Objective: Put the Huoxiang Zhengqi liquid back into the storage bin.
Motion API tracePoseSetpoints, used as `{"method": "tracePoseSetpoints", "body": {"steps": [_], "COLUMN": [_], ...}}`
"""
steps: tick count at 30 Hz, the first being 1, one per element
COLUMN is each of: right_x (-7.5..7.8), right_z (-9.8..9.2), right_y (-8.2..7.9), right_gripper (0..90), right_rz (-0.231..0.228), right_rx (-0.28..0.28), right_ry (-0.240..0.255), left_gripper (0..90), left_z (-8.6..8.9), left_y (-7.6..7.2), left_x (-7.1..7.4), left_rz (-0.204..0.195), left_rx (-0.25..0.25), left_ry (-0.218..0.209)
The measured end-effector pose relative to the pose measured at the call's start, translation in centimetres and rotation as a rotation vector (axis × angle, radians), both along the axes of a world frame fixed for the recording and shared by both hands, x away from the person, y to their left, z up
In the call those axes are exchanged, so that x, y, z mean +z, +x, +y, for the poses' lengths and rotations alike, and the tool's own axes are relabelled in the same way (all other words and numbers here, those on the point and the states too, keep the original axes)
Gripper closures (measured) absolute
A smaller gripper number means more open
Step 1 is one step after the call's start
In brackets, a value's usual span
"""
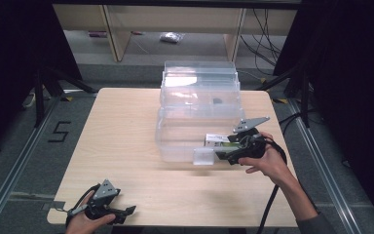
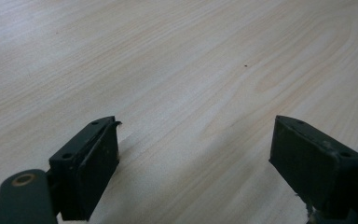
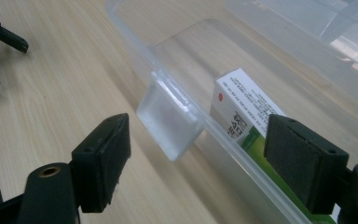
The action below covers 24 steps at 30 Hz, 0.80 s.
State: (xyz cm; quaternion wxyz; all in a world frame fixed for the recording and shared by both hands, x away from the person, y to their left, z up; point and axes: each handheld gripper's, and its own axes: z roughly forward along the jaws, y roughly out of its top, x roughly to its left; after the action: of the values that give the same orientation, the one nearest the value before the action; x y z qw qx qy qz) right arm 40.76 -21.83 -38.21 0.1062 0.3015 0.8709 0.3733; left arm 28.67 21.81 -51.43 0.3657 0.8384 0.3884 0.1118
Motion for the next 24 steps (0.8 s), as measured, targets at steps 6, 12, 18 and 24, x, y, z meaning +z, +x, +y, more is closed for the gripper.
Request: {"method": "tracePoseSetpoints", "body": {"steps": [6,12,18,24], "right_x": [-0.3,-0.7,-1.1,-1.2], "right_z": [-0.1,-0.1,0.0,0.4], "right_y": [-0.3,-0.9,-1.1,-1.5], "right_gripper": [23.6,23.7,23.8,23.8], "right_rz": [0.006,0.019,-0.001,0.015], "right_rx": [0.010,-0.001,0.001,0.026], "right_ry": [-0.005,0.004,0.010,-0.004], "left_gripper": [15.0,15.0,15.0,15.0], "left_z": [0.0,0.0,0.0,0.1], "left_y": [0.0,0.0,0.0,0.0], "left_x": [0.0,0.0,0.0,0.0], "left_rz": [0.000,0.000,0.002,0.001], "left_rx": [0.000,0.001,-0.001,-0.002], "left_ry": [0.000,0.003,0.002,0.003]}}
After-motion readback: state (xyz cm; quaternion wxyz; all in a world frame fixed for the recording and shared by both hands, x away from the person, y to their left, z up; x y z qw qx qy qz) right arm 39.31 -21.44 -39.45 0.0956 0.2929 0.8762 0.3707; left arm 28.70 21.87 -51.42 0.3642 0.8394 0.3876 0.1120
